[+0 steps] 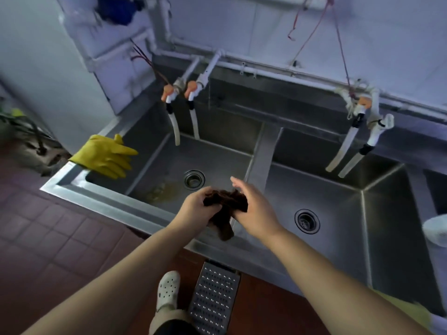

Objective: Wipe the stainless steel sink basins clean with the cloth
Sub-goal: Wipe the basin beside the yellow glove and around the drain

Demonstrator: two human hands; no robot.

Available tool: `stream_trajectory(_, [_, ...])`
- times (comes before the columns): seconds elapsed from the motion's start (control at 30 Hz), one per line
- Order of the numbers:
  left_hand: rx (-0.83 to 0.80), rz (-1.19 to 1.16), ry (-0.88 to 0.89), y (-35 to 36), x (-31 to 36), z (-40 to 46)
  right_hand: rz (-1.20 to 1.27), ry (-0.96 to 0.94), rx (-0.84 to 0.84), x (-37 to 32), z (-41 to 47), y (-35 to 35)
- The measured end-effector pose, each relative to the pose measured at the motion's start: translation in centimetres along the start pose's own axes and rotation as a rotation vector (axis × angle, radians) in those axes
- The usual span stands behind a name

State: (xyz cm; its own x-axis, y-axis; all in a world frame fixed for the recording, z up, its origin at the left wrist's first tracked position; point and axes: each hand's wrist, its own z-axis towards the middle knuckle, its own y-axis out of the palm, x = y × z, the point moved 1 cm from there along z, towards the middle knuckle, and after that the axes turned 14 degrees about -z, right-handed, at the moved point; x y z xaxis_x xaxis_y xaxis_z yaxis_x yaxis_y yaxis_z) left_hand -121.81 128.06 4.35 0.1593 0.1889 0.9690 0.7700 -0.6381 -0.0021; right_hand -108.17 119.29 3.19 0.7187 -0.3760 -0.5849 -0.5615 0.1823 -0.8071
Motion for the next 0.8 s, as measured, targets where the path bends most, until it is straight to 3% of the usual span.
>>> stream_trajectory(0.33, [0.017, 0.104, -0.033, -11.4, 0.2, 8.3, -0.267, 0.037, 0.019, -6.5, 10.1, 3.0])
stream_trajectory(0.57, [-0.099, 0.504, -0.116, -21.7, -3.1, 16.8, -0.384, 0.081, -0.092, -9.5, 19.4, 10.8])
stream_trajectory(0.8, [-0.137, 0.763, -0.119, -26.1, -6.6, 21.9, -0.425, 0.098, -0.159, -10.1, 25.2, 17.2])
